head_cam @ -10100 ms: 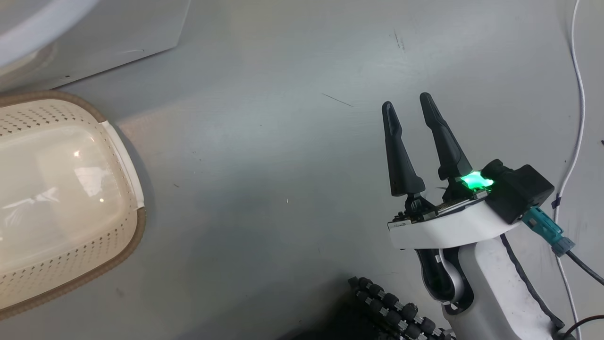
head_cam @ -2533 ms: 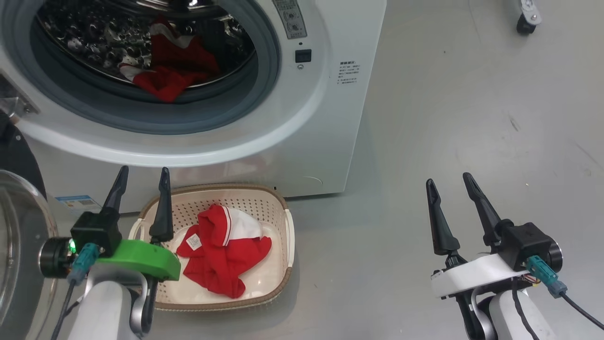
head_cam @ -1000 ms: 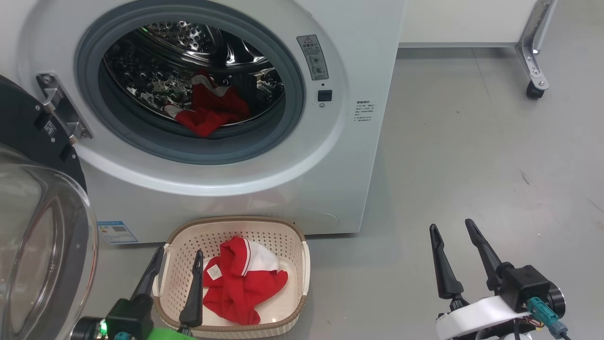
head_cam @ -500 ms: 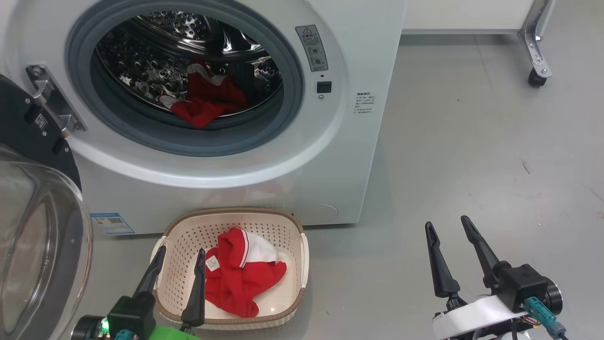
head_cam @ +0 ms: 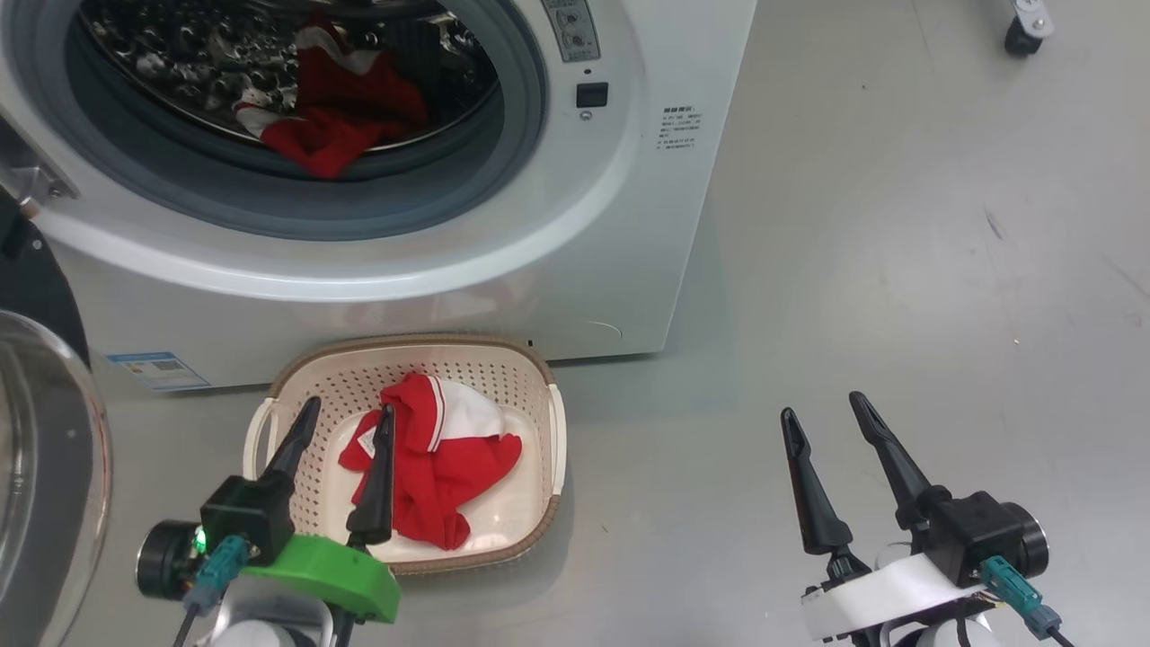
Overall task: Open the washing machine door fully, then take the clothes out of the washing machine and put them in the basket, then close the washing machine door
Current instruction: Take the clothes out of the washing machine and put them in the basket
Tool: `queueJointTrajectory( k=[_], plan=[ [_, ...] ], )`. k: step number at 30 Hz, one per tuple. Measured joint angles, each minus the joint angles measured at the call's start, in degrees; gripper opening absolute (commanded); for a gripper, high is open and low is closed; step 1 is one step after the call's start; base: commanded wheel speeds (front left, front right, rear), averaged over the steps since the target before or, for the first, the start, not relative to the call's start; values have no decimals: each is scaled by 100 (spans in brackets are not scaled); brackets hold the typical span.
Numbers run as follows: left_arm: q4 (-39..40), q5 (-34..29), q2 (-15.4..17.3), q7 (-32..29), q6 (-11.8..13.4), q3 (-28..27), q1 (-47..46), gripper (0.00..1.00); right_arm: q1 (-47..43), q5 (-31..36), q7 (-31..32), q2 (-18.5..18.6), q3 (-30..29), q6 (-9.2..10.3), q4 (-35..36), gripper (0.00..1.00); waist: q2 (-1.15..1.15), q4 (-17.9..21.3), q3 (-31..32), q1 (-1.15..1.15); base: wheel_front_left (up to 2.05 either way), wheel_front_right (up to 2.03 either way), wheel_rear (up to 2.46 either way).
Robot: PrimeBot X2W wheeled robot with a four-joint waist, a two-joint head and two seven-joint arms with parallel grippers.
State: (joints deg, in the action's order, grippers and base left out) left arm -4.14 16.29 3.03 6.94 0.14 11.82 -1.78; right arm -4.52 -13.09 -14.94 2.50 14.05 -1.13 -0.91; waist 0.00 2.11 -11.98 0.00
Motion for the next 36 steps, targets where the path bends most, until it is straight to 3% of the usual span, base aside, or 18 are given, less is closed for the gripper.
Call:
queueJointTrajectory(
  k=[8,16,36],
  plan=[
    [-305,59,45,-345,-89,-82,-769,100,298,-74,0,2,152,-26,149,100,0,265,-513,0,0,0,0],
    [-569,62,435,-973,-204,-280,-1846,100,675,-260,0,5,348,-20,301,100,0,579,-1046,0,0,0,0],
    [-1029,27,2111,-3438,-406,-827,-4704,100,1797,-1193,0,10,970,131,583,100,0,1542,-2454,1,0,0,0]
  ],
)
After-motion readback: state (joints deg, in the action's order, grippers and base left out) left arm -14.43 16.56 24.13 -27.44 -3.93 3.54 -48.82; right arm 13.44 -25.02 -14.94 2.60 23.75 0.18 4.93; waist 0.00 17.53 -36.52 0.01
